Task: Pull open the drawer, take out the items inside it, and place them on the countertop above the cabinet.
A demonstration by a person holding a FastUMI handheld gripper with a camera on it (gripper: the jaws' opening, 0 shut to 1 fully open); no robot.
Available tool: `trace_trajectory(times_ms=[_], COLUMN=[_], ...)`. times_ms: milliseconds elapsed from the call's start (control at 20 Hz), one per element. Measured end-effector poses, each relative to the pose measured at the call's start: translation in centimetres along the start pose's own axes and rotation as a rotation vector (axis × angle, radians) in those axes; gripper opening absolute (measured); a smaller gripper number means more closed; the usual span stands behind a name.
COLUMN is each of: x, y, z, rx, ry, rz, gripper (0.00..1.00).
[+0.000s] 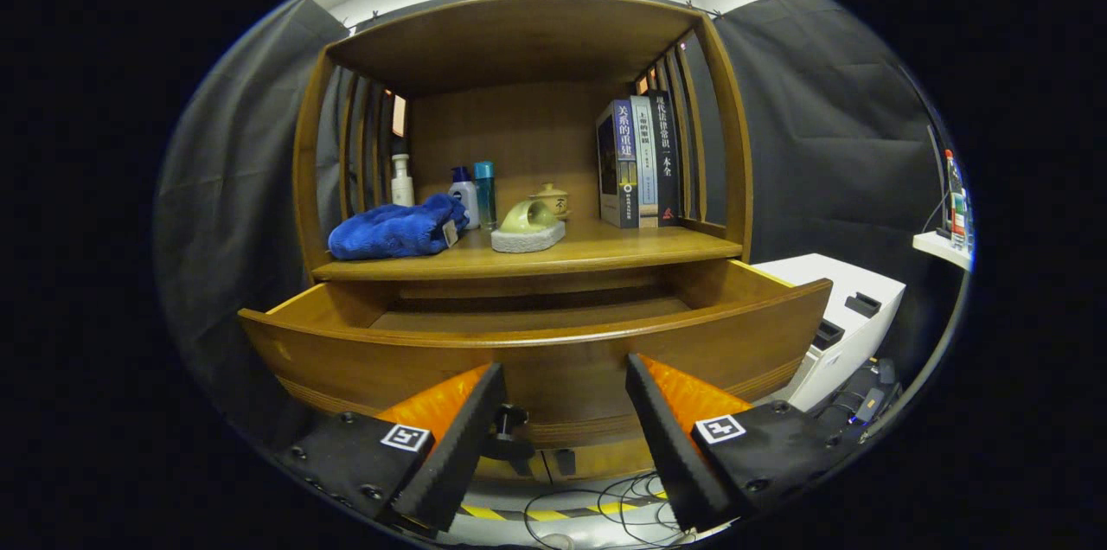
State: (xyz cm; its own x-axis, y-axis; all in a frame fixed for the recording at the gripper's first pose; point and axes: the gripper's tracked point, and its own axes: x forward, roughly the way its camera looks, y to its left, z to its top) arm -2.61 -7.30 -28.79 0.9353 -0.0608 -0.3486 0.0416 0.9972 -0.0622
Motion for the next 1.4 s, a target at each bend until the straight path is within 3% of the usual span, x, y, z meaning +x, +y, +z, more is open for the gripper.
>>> trace_trajectory(times_ms=[900, 1250, 1400], x=[12.6, 11.5, 11.0], y=[1.2, 0.8, 0.5], z=[3.6, 2.7, 4.5], rx=[0.024, 0.031, 0.072], ry=[0.014, 0.026, 0.011], rz=[0.014, 0.029, 0.014], gripper=[0.97, 0.97, 0.97])
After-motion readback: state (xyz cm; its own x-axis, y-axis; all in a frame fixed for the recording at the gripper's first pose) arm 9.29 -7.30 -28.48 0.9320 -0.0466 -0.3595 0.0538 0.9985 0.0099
